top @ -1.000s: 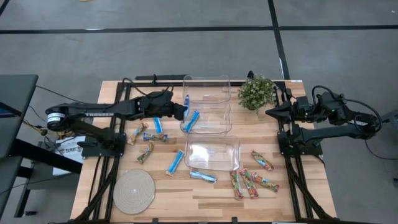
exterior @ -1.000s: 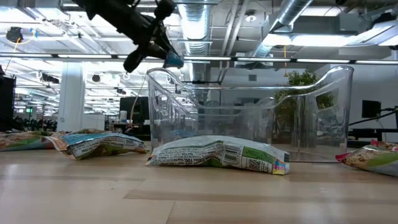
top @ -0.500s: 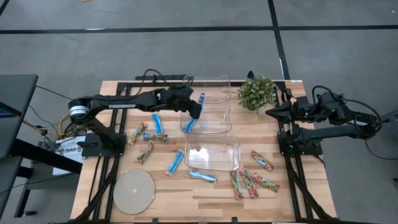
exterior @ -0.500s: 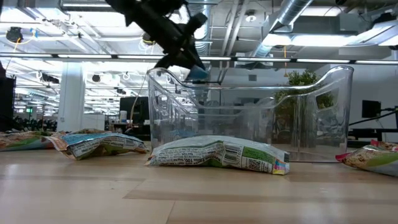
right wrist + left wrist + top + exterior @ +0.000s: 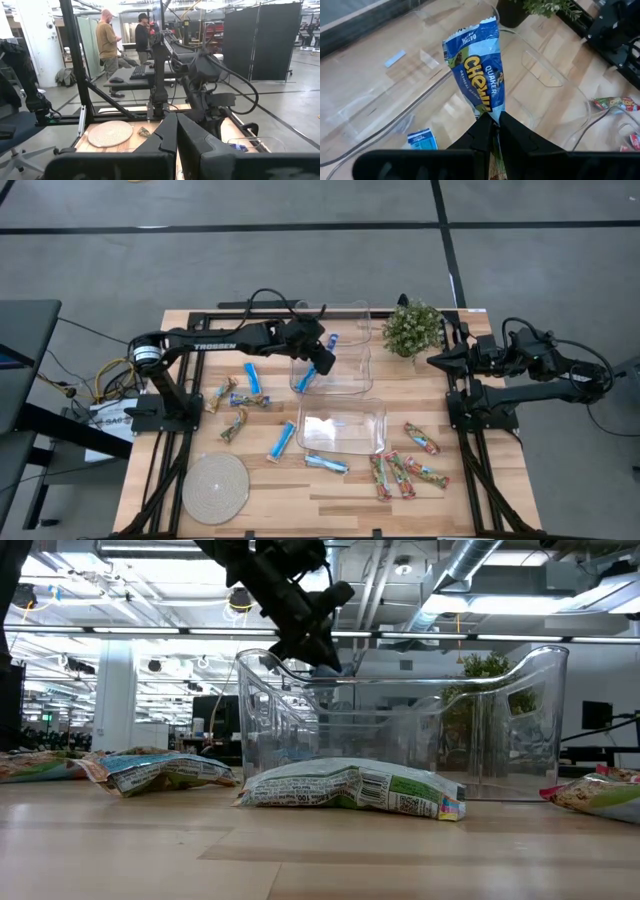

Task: Pick and place Granola Bars by type
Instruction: Put the blue granola bar into the middle transparent bin

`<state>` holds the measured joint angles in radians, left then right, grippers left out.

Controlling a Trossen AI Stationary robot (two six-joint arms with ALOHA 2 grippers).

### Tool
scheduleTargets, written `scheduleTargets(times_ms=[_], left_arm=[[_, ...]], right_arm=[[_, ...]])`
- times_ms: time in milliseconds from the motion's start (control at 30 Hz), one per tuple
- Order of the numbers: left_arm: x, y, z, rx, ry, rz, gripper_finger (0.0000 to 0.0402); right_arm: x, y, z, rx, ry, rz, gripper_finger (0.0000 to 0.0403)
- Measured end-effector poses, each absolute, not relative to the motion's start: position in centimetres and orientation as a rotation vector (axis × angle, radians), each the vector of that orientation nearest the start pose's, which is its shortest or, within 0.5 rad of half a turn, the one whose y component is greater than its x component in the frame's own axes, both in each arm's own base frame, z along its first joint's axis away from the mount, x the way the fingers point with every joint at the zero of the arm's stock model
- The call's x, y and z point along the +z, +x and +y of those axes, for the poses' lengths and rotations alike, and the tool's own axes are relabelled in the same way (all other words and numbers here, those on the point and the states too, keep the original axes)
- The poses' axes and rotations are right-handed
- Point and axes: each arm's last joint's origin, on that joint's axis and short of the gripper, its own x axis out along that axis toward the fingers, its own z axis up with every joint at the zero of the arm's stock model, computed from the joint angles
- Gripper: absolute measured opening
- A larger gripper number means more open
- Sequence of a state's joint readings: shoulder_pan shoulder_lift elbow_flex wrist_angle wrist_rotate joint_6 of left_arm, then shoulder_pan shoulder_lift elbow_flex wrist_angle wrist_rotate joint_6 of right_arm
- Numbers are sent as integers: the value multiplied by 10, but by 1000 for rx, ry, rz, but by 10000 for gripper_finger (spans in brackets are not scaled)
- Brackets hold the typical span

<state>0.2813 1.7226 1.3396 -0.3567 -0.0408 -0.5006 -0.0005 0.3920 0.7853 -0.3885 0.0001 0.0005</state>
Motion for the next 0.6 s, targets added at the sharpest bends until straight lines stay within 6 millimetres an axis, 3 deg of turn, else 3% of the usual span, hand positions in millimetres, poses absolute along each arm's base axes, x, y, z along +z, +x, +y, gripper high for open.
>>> scheduleTargets(times_ms=[267,600], left_arm=[[259,364,105,524,-546,692,22],[235,374,100,516,-542,769,22]], right_arm=[[354,76,0,0,0,-5,0],[354,76,0,-1,0,-5,0]])
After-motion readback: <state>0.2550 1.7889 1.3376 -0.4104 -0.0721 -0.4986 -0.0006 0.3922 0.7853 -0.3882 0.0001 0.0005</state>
